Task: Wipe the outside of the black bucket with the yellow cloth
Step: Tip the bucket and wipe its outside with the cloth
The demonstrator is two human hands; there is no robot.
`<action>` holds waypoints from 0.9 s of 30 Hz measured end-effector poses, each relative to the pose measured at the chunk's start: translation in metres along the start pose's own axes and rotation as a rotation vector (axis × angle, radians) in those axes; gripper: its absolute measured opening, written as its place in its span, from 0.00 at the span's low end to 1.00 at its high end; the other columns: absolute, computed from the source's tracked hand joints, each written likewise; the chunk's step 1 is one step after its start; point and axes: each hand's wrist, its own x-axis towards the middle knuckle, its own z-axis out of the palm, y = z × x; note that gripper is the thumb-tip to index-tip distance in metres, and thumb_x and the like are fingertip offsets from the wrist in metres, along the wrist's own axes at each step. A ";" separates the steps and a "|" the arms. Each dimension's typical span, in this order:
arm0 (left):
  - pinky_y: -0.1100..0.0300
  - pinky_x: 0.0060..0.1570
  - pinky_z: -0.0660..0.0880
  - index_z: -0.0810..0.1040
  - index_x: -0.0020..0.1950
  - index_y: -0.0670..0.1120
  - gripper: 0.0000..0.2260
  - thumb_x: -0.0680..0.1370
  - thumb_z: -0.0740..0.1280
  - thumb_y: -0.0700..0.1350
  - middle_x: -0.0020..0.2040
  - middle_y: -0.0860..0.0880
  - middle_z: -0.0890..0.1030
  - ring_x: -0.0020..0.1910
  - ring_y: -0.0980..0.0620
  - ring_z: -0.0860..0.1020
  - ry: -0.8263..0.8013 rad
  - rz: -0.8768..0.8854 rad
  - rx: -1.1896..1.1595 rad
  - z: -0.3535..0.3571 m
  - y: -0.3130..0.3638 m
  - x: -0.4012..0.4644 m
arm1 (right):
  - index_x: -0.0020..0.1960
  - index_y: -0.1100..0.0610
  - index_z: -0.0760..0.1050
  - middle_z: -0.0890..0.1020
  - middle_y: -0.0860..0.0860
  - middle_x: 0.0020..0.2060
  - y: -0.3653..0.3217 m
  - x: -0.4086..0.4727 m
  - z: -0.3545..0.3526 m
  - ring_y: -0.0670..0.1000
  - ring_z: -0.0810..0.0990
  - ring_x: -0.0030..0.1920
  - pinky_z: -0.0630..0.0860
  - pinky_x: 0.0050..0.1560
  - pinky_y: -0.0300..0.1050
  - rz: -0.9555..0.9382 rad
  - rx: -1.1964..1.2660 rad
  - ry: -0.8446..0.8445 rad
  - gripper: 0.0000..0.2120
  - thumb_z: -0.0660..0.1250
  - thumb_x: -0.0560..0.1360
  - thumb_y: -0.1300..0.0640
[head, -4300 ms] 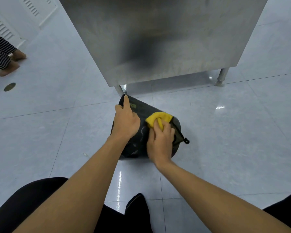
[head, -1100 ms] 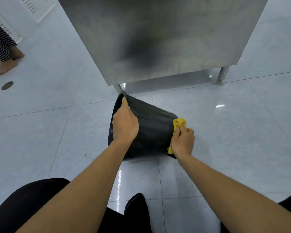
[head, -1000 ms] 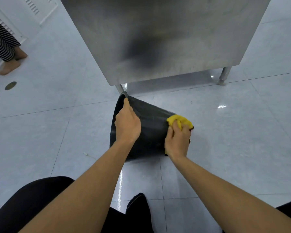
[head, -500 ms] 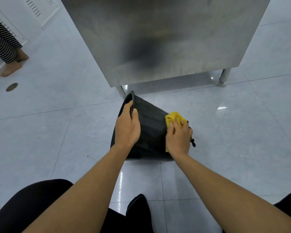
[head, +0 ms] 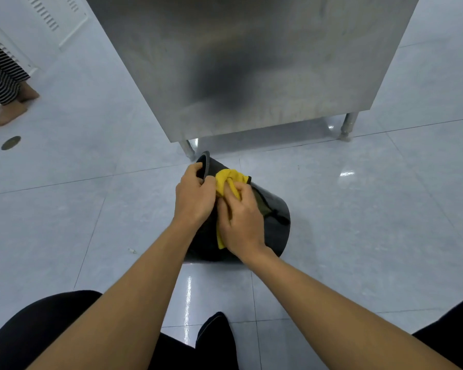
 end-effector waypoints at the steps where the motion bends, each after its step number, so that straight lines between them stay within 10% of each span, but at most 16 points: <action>1: 0.62 0.37 0.72 0.72 0.67 0.49 0.17 0.78 0.61 0.42 0.46 0.48 0.82 0.40 0.54 0.79 0.010 -0.017 -0.023 -0.001 0.001 -0.002 | 0.65 0.58 0.76 0.75 0.54 0.60 0.009 0.001 -0.002 0.53 0.75 0.56 0.78 0.47 0.46 0.038 -0.027 0.020 0.17 0.57 0.82 0.52; 8: 0.48 0.67 0.70 0.60 0.79 0.51 0.22 0.85 0.55 0.49 0.71 0.46 0.74 0.65 0.44 0.75 -0.022 0.125 0.340 0.007 -0.004 -0.009 | 0.68 0.55 0.75 0.72 0.55 0.64 0.064 -0.020 -0.016 0.57 0.73 0.62 0.75 0.56 0.50 0.520 -0.154 0.095 0.19 0.55 0.84 0.50; 14: 0.56 0.57 0.69 0.58 0.80 0.52 0.22 0.85 0.52 0.46 0.65 0.45 0.78 0.51 0.54 0.71 -0.011 0.119 0.299 0.007 0.006 -0.009 | 0.66 0.59 0.75 0.74 0.57 0.63 0.020 -0.015 -0.006 0.57 0.73 0.62 0.72 0.64 0.51 0.316 0.002 0.069 0.19 0.55 0.82 0.52; 21: 0.53 0.45 0.75 0.69 0.63 0.47 0.12 0.81 0.55 0.43 0.50 0.46 0.79 0.49 0.46 0.79 0.033 -0.028 0.066 0.005 0.008 -0.006 | 0.69 0.56 0.73 0.74 0.54 0.64 -0.005 -0.012 0.004 0.54 0.77 0.55 0.81 0.41 0.53 -0.020 -0.030 -0.027 0.18 0.57 0.82 0.53; 27: 0.49 0.59 0.77 0.66 0.74 0.44 0.17 0.85 0.55 0.44 0.61 0.41 0.79 0.56 0.43 0.79 0.039 0.012 0.234 0.002 0.000 0.001 | 0.71 0.55 0.74 0.71 0.61 0.67 0.074 -0.021 -0.013 0.62 0.71 0.66 0.74 0.61 0.56 0.445 -0.202 0.092 0.21 0.57 0.81 0.54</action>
